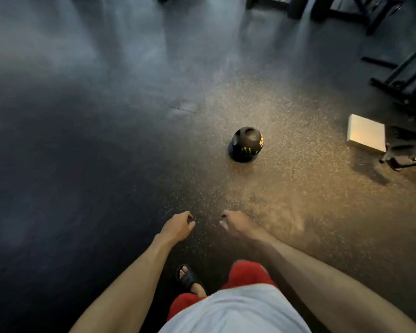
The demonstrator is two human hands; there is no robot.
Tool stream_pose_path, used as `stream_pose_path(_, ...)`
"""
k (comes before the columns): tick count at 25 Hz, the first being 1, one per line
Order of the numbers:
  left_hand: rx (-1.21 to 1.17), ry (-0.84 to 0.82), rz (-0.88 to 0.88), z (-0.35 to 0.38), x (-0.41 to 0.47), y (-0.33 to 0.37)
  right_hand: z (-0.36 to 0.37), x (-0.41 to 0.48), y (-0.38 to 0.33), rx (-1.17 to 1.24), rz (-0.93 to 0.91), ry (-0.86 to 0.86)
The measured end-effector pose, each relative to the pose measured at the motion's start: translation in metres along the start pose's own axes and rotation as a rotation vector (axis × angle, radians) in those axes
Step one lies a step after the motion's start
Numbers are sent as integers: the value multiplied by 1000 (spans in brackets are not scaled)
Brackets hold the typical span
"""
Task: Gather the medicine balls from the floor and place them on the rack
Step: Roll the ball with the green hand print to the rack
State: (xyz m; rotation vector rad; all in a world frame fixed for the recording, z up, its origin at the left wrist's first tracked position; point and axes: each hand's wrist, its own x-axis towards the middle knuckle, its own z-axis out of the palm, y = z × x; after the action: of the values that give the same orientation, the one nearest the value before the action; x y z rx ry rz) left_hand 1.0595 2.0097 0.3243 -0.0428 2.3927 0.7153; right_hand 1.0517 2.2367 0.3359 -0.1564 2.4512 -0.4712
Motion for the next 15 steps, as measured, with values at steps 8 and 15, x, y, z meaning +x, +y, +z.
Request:
stream_pose_path(8,160,-89,74,-96,147,32,-76,129,-5,111,115,17)
stream_pose_path(15,260,-158,95,-210,310,98,-180,298,26,204,181,32)
